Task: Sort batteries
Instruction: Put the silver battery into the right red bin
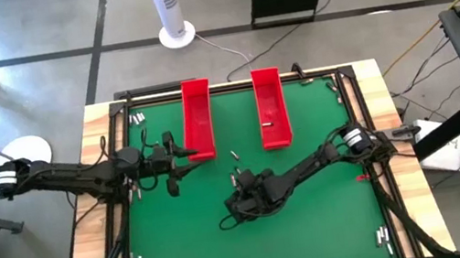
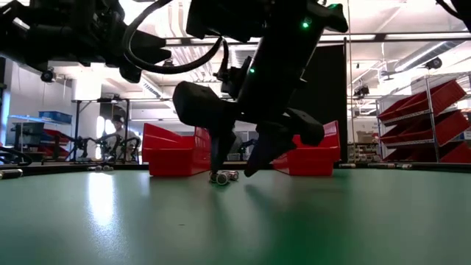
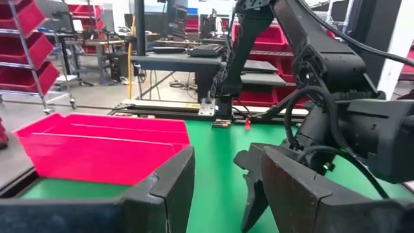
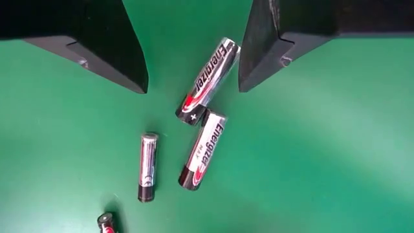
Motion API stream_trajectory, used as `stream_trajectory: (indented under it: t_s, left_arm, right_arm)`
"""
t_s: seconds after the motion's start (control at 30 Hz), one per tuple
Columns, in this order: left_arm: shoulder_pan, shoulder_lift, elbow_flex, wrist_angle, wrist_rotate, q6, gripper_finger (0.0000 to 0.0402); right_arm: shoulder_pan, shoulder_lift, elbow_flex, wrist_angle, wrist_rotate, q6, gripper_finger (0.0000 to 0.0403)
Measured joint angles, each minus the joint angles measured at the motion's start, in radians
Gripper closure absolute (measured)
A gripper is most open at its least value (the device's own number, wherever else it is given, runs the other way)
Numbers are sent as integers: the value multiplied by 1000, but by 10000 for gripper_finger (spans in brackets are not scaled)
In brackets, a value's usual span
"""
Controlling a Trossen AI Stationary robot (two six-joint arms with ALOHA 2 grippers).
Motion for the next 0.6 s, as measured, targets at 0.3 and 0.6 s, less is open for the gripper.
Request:
stream_trajectory:
  t_s: [0.3,0.6]
  left_arm:
    - [0,0,0,-2,5,-16,244]
    - [0,0,0,1,23,-17,244]
  right_arm:
    - [-4,38,-3,7,35,-42,195]
    - [-2,65,1,-1,15,-73,198]
